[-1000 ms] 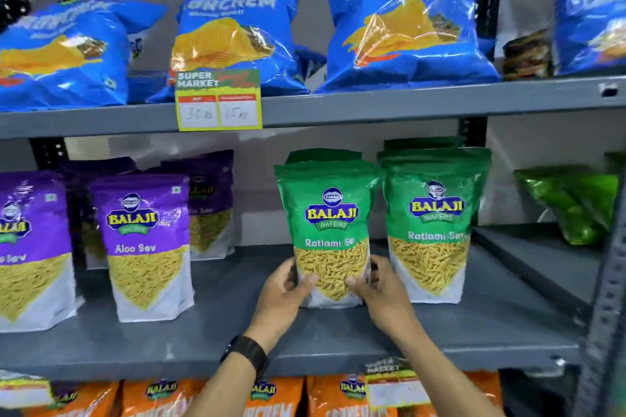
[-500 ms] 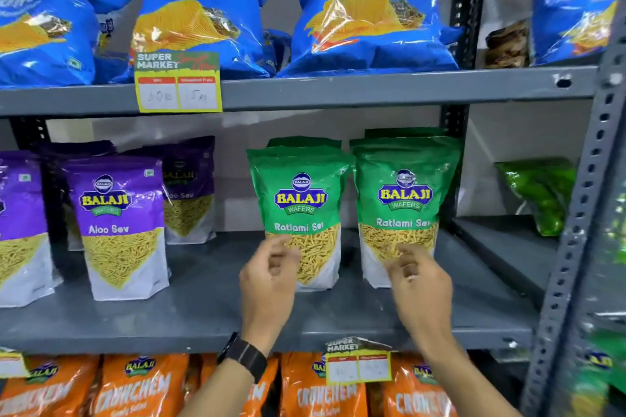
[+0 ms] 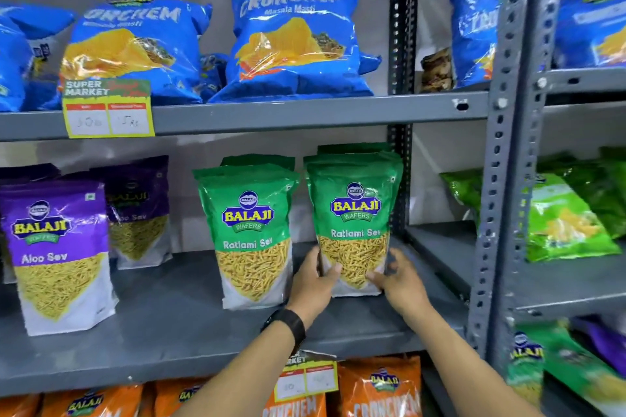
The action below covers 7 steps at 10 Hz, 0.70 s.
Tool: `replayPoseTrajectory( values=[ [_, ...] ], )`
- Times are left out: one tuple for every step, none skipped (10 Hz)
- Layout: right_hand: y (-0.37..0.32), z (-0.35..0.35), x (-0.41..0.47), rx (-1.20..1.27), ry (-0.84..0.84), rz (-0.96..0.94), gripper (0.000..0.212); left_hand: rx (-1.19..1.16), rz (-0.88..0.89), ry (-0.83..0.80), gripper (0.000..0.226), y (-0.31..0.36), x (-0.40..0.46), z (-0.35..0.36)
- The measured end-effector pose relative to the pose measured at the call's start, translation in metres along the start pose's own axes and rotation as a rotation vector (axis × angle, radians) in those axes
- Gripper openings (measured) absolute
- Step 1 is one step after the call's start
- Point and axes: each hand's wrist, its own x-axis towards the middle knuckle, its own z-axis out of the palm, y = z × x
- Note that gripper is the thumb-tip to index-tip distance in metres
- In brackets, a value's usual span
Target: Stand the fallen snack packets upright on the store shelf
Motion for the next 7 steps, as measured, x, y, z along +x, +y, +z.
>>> replayPoseTrajectory(
  values=[
    [0.004, -0.015, 0.002, 0.022, -0.01, -0.002, 0.056, -0.048, -0.005, -0.021, 0.053, 0.005, 0.0, 0.01],
    [0.007, -0.028, 0.0, 0.027, 0.02, -0.003, 0.063, -0.054, 0.017, -0.054, 0.047, 0.009, -0.003, 0.021],
    [0.01, -0.033, -0.005, 0.035, 0.026, -0.002, 0.065, -0.062, 0.055, -0.061, 0.048, 0.006, -0.006, 0.027],
    [0.007, -0.033, -0.011, 0.008, 0.031, 0.012, 0.059, -0.064, 0.062, -0.048, 0.047, 0.009, -0.012, 0.027],
    [0.004, -0.033, -0.016, -0.02, 0.037, 0.018, 0.062, -0.066, 0.059, -0.062, 0.047, 0.011, -0.013, 0.025],
    [-0.006, -0.032, -0.031, -0.09, 0.075, 0.021, 0.059, -0.039, 0.026, -0.12, 0.056, 0.016, -0.022, 0.014],
    [-0.025, -0.022, -0.05, -0.257, 0.27, -0.107, 0.046, -0.017, 0.045, -0.071, 0.079, 0.016, -0.031, -0.007]
  ],
)
